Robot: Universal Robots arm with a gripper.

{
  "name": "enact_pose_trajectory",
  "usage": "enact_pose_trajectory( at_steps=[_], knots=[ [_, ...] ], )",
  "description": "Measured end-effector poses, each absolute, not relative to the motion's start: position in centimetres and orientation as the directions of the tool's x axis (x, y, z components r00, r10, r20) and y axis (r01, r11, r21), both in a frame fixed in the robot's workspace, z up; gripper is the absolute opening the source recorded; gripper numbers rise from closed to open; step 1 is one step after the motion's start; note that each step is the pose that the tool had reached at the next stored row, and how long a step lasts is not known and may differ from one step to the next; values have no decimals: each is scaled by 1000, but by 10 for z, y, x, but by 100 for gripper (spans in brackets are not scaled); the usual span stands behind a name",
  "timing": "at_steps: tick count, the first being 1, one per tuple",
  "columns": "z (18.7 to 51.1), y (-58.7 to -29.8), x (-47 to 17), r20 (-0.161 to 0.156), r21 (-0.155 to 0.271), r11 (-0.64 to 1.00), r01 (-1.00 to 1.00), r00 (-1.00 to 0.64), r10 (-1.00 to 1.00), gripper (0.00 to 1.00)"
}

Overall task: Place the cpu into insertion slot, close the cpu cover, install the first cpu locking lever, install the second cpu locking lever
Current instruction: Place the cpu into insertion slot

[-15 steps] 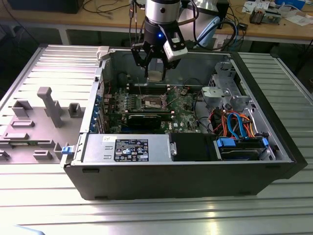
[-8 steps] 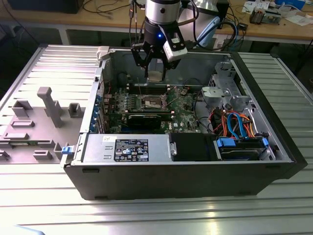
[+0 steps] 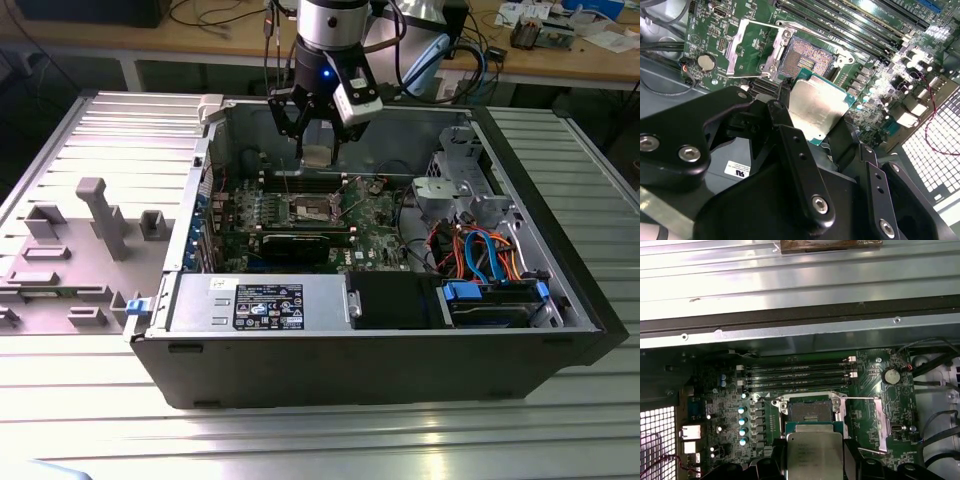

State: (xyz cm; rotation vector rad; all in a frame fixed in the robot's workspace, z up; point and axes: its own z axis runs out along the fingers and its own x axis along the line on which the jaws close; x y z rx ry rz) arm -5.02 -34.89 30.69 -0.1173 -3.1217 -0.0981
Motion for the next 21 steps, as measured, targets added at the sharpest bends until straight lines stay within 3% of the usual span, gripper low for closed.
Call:
enact_pose_trajectory(
  at_steps=[21],
  knots=[
    [306,-349,-50,19,62,992,114,-993,113,55]
  ],
)
